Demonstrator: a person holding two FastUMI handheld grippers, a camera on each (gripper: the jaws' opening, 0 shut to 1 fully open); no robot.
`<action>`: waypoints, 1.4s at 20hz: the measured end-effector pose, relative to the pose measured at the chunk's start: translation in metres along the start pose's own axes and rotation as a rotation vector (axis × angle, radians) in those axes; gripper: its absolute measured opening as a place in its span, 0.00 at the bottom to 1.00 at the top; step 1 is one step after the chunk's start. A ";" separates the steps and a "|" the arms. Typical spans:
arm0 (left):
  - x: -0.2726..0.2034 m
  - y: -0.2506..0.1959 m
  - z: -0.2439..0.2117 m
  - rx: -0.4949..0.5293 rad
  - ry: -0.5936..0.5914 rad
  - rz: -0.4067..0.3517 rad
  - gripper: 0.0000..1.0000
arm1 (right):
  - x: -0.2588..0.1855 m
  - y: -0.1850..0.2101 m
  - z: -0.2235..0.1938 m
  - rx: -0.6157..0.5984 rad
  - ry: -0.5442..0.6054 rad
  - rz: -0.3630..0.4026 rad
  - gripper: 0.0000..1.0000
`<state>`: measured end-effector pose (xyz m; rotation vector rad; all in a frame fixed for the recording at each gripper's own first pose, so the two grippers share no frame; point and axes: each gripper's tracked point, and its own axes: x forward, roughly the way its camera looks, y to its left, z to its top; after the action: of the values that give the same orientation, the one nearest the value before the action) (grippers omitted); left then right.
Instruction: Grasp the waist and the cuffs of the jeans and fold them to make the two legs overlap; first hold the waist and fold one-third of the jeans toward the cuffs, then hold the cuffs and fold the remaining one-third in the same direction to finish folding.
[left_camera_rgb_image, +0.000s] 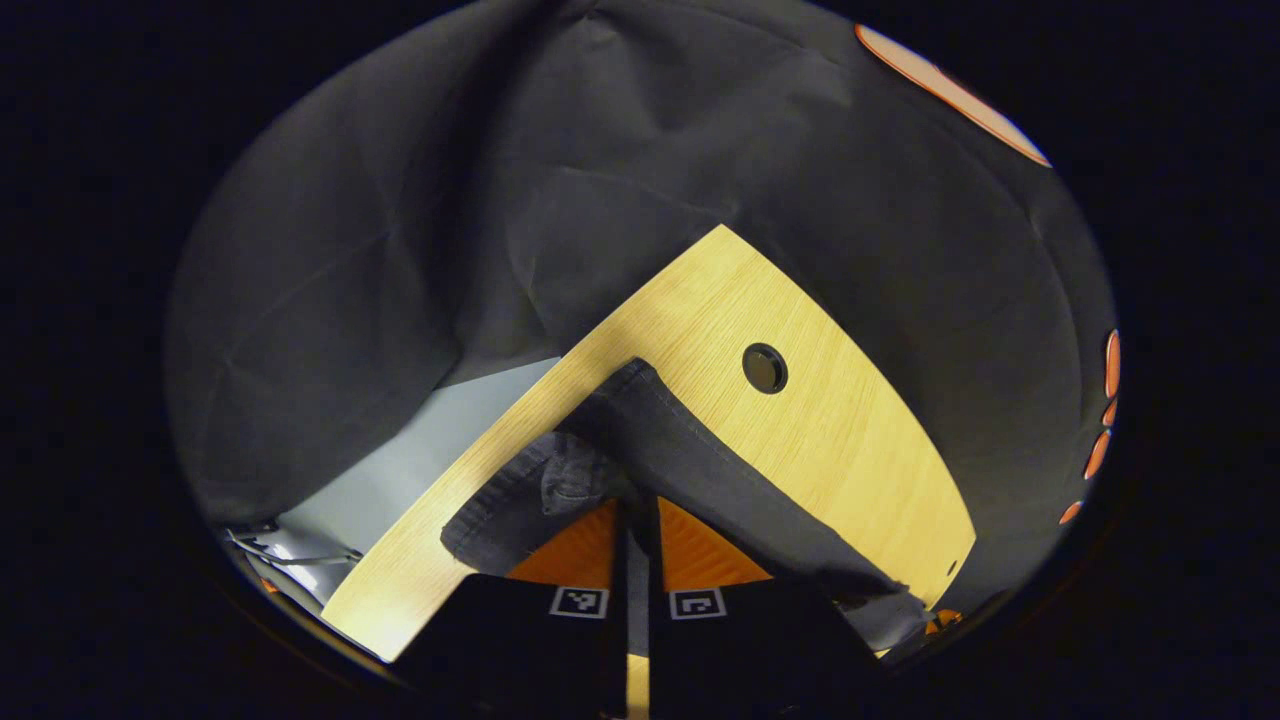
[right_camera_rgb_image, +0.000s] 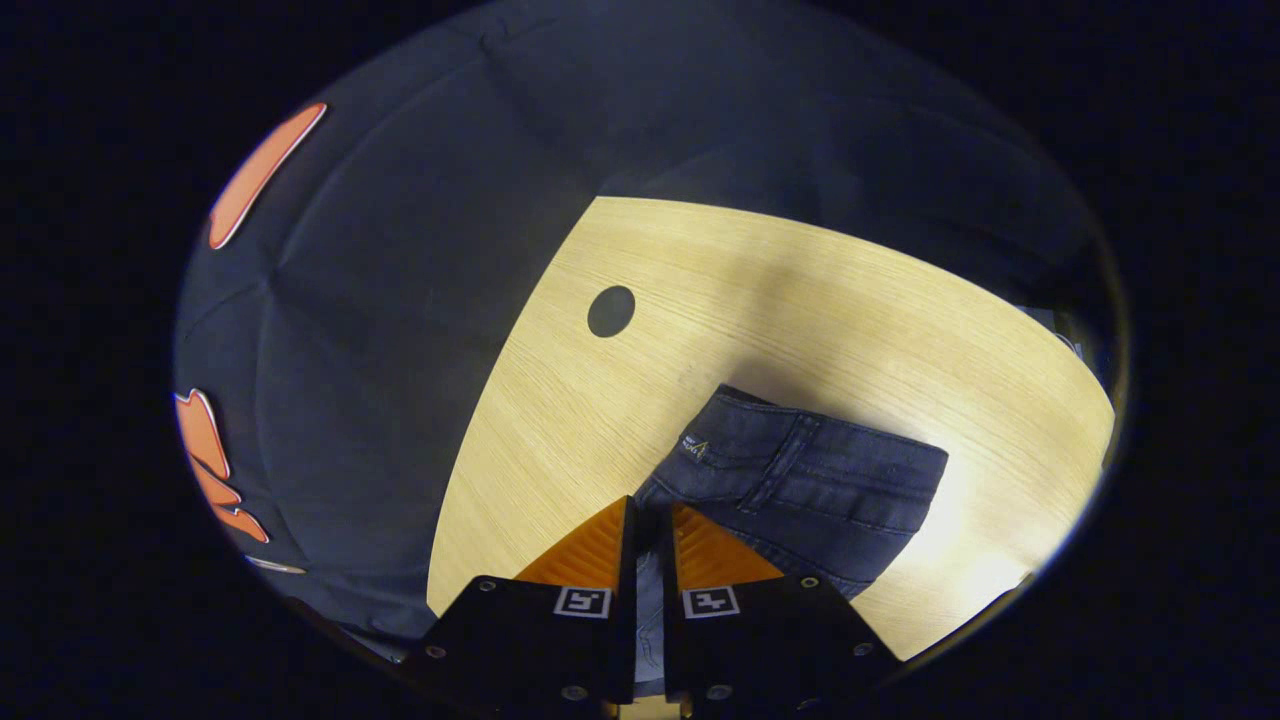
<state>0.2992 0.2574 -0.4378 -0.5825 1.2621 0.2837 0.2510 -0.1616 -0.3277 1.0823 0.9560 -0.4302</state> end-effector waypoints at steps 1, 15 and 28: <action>-0.001 0.001 -0.003 0.007 0.011 0.015 0.17 | 0.002 -0.001 0.000 0.004 0.007 -0.002 0.12; -0.004 -0.002 -0.010 0.253 -0.053 0.032 0.99 | -0.027 -0.079 0.017 -0.049 -0.047 -0.160 0.98; -0.006 -0.001 -0.027 0.327 -0.084 0.017 0.99 | -0.001 -0.120 -0.014 -0.032 0.072 -0.231 0.96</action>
<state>0.2760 0.2423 -0.4369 -0.2767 1.2014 0.1100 0.1590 -0.2017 -0.3945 0.9675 1.1541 -0.5657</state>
